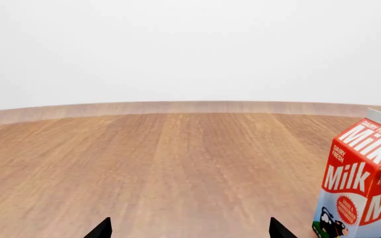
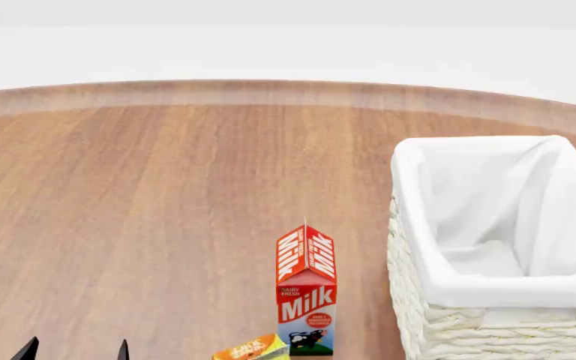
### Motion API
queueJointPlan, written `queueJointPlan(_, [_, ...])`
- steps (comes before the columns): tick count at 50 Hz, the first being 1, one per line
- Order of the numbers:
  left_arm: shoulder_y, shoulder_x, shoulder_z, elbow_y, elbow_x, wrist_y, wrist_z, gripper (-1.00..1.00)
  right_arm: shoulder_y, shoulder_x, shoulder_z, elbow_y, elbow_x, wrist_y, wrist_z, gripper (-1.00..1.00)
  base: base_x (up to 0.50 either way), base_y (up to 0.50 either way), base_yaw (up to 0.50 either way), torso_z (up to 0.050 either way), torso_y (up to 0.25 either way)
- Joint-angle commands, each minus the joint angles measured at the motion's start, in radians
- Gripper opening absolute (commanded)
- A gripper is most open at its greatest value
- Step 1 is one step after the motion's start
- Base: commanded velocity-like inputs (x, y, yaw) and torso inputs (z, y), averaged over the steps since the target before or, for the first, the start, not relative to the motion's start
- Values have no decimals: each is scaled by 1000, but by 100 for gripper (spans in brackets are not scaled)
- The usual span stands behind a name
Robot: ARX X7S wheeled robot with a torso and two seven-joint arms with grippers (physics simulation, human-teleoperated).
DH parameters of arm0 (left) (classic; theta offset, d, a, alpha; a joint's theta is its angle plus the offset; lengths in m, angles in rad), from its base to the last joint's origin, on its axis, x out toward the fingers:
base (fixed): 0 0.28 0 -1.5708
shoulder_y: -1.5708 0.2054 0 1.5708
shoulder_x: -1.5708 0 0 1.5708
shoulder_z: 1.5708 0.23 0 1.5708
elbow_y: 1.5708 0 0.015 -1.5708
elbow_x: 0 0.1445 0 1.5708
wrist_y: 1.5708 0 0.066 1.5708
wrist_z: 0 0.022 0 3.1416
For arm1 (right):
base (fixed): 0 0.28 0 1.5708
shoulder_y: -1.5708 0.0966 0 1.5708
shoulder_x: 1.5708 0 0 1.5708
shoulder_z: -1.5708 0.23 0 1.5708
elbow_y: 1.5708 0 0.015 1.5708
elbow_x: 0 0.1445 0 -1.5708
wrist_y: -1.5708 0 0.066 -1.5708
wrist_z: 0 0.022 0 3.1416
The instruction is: Pick up the orange juice, and put it in the basket.
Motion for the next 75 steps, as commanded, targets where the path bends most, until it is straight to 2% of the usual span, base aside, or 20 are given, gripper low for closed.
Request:
queueJointPlan(1, [-1,-2,3,0,-2,1,-3,100,10,18,15,-118,-24,47,20,-100,0,0,0,0,0])
queueJointPlan(36, [-3,-9,12,-1,-9,4,-10,100,61,65,53,-355,21,202,96,-100,0,0,0,0,1])
queueJointPlan(75, [-6,-15,22,-3,-16,8,-18,100,129,111,186,-515,136,301,179,-100,0,0,0,0,1])
